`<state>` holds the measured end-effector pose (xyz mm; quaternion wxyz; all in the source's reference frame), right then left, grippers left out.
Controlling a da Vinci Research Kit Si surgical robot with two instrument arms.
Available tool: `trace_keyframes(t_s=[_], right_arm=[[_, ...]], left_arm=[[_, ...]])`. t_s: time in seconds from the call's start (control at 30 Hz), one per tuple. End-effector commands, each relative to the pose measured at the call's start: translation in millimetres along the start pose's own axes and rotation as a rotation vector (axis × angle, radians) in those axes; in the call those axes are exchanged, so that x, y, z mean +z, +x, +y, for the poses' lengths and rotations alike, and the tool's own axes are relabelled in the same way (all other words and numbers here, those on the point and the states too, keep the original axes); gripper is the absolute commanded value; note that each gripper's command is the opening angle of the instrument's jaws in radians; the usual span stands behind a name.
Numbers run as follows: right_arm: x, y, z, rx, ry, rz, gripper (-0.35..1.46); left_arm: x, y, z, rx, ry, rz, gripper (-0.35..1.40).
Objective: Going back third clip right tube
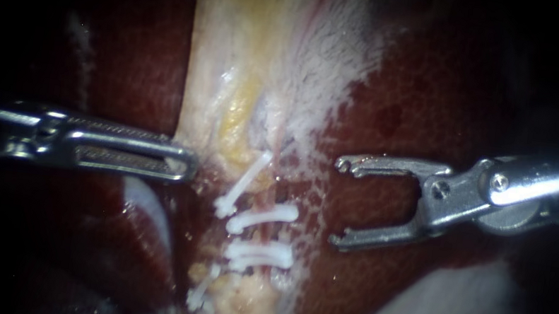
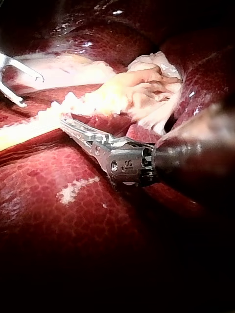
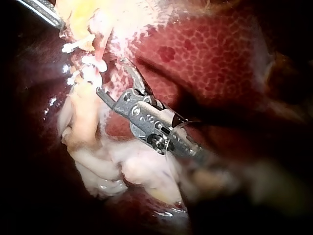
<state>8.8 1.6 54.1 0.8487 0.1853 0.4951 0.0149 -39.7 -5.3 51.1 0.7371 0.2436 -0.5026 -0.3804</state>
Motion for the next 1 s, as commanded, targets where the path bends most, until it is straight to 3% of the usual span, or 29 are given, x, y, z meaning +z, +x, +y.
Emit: trace_keyframes(t_s=[0.03, 1.0], right_arm=[[0.0, 0.0, 0.0, 0.0, 0.0, 0.0, 0.6], [-0.2, -0.1, 0.0, -0.001, 0.004, 0.001, 0.6]], left_arm=[[0.0, 0.0, 0.0, 0.0, 0.001, 0.0, -0.35], [-0.1, -0.1, 0.0, 0.0, 0.001, 0.0, -0.35]])
